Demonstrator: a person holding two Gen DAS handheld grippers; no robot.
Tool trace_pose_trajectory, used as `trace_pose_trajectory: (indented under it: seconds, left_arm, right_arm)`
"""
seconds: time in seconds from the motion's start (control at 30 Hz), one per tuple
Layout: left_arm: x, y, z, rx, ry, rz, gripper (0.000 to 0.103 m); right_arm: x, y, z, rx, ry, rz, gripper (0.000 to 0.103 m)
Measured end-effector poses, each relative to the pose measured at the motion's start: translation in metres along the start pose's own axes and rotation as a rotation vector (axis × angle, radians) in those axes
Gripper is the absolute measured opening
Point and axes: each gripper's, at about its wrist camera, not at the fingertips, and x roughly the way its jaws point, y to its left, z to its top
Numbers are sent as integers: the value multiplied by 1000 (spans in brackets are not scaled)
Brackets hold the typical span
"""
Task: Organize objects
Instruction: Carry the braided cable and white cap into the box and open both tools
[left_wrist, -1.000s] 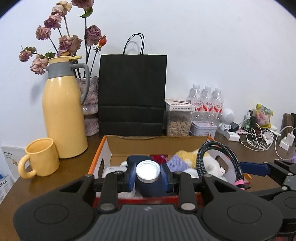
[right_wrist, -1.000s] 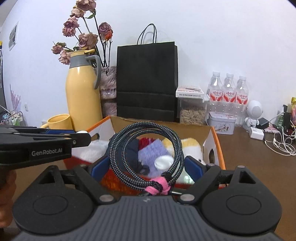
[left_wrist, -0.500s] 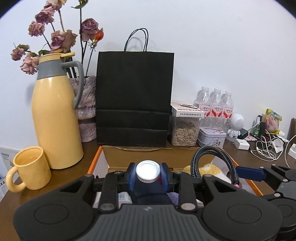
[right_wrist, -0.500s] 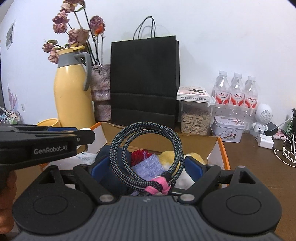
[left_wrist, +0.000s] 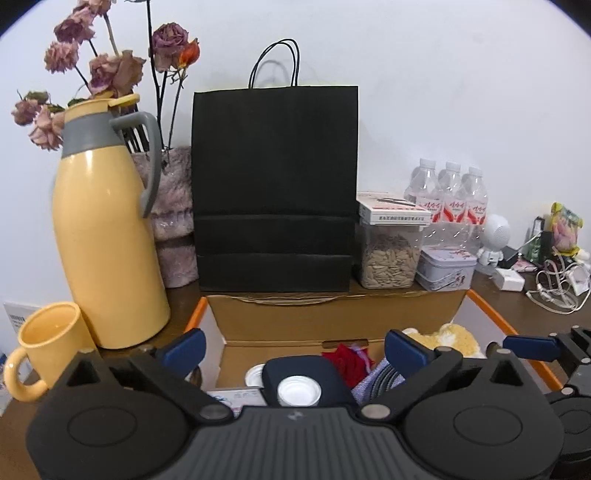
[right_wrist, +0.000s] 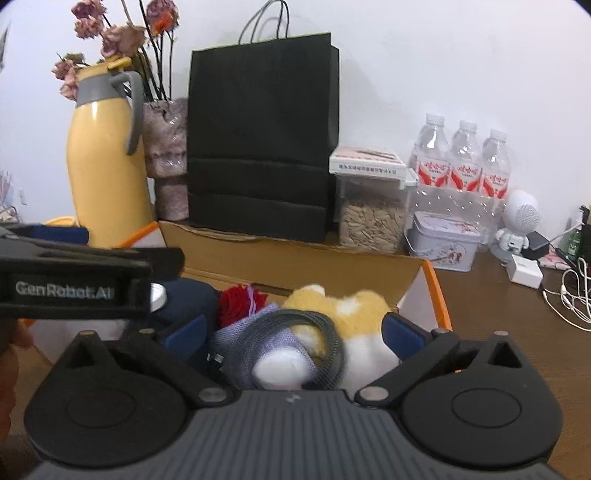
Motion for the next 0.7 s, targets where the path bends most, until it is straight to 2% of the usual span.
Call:
trace_pose_trajectory:
  seconds: [0.33, 0.7]
  left_arm:
    - [-5, 4, -2, -30, 11, 9, 103]
    - [-45, 9, -12, -54, -21, 13, 103]
  right_arm:
    - [-8, 2, -1, -6, -15, -3, 103]
    - [-43, 0, -11, -19, -62, -31, 103]
